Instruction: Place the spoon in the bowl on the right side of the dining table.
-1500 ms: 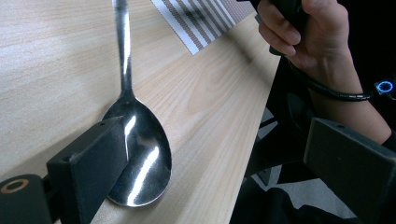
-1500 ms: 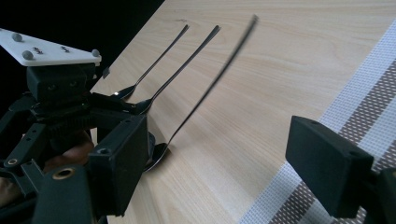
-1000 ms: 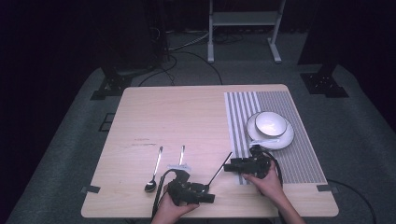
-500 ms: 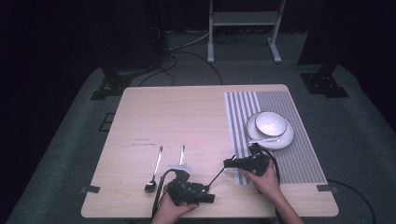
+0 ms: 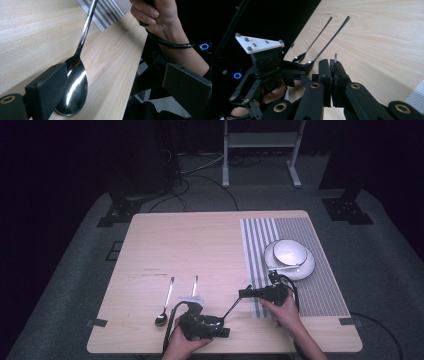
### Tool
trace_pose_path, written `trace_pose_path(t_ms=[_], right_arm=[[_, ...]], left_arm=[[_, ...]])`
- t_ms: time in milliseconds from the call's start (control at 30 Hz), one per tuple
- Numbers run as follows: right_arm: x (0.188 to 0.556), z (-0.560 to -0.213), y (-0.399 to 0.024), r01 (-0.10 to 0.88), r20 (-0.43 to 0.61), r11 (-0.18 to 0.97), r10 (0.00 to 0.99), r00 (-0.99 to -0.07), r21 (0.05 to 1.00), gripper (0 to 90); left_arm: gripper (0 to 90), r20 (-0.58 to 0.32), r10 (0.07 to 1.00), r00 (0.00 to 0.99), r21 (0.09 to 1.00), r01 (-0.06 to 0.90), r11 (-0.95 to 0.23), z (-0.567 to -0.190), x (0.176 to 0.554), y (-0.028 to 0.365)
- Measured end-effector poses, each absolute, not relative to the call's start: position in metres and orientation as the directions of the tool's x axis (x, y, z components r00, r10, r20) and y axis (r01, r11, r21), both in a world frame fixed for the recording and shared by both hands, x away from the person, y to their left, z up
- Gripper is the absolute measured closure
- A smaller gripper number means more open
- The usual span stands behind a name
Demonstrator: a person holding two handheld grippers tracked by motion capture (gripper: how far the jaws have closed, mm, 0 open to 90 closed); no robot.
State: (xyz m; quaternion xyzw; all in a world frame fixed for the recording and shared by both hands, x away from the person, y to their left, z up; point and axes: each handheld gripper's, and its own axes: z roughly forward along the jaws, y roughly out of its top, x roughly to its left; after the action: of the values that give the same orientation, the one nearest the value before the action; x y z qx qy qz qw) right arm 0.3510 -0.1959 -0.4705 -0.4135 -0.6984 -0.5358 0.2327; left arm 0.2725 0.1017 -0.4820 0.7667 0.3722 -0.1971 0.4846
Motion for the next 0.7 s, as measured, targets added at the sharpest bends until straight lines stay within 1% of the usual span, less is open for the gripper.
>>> trace_pose_path(t_ms=[367, 700], right_arm=[[0.355, -0.462, -0.195, 0.827, 0.765, 0.077, 0.341, -0.546, 0.556, 89.2], [0.365, -0.446, -0.203, 0.820, 0.746, 0.061, 0.382, -0.546, 0.569, 89.3]], left_arm=[[4.6, -0.654, 0.370, 0.659, 0.619, 0.748, -0.240, -0.474, 0.271, 0.105], [4.6, -0.629, 0.382, 0.677, 0.638, 0.731, -0.244, -0.466, 0.268, 0.108]])
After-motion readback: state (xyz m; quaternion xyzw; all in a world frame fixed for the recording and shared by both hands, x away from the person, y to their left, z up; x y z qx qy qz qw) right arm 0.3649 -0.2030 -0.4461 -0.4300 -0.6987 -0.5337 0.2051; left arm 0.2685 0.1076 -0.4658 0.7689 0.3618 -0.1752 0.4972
